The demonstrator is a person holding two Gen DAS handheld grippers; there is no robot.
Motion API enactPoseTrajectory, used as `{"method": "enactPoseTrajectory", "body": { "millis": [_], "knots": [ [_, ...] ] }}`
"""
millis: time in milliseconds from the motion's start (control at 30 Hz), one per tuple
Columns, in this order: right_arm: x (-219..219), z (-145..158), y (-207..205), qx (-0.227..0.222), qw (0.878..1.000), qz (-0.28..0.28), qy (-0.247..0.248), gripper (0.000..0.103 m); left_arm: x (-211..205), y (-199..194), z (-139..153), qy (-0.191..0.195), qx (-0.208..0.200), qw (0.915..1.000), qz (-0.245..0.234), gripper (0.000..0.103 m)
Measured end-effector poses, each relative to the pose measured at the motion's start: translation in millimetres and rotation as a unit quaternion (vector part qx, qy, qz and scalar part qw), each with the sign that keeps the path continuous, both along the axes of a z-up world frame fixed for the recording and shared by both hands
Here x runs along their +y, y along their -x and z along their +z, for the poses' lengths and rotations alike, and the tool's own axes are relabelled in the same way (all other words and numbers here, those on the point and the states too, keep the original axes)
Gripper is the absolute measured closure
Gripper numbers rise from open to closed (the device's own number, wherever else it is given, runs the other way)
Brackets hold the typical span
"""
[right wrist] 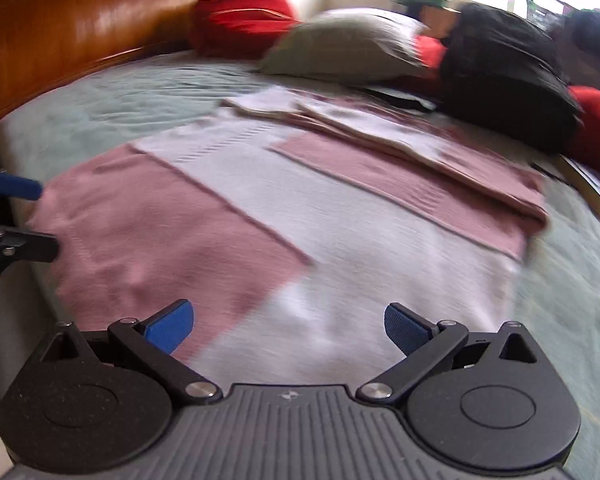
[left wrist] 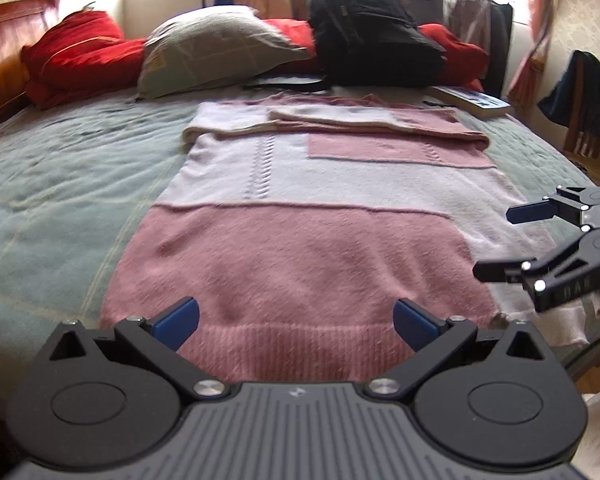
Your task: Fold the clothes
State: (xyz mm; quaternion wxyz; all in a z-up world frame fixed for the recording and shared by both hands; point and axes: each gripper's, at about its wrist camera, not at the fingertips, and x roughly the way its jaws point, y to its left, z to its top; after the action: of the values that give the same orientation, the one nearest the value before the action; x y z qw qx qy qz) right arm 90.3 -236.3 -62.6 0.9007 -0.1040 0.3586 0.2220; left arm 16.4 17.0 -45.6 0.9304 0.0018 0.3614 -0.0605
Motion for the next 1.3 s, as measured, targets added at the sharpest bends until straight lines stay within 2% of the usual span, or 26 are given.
{"method": "enactPoseTrajectory", "body": {
  "millis": [67,133,267,367,433,600,800,1000,1167,1300],
  "knots": [
    [-11,-8,-4,0.012,1.0,-0.024,0.012,0.0,-7,-7,-3,0.002,0.001,0.9999,-0.015,0.001],
    [-16,-17,-1,0.021,0.999,-0.024,0.011,0.0,-14,-12,-9,0.003,0.004,0.9996,-0.028,0.001],
    [-21,-18,10,0.022,1.0,-0.014,0.0,0.0,-18,-21,-31,0.028,0.046,0.9981,-0.028,0.001],
    [-24,-12,9,0.02,1.0,-0.01,-0.011,0.0,-22,-13,-31,0.015,0.044,0.9982,-0.038,0.001],
    [-25,-7,6,0.013,1.0,-0.008,-0.022,0.0,-21,-10,-25,0.021,0.043,0.9981,-0.039,0.001],
    [-32,7,-22,-0.018,0.999,-0.022,-0.041,0.0,-17,-9,-17,0.023,0.031,0.999,-0.024,0.001],
    [-58,-19,-60,0.022,0.993,-0.078,-0.081,0.0,-16,-9,-23,0.028,0.038,0.9986,-0.025,0.001],
    [-62,-2,-50,0.005,0.994,-0.073,-0.083,0.0,-10,-11,-17,0.031,0.026,0.9987,-0.031,0.001],
    [-54,10,-84,-0.006,0.992,-0.083,-0.096,0.0,-7,-21,-16,0.033,0.023,0.9986,-0.035,0.001],
    [-57,-5,-110,0.021,0.987,-0.116,-0.109,0.0,-2,-31,-18,0.032,0.026,0.9984,-0.038,0.001]
  ]
}}
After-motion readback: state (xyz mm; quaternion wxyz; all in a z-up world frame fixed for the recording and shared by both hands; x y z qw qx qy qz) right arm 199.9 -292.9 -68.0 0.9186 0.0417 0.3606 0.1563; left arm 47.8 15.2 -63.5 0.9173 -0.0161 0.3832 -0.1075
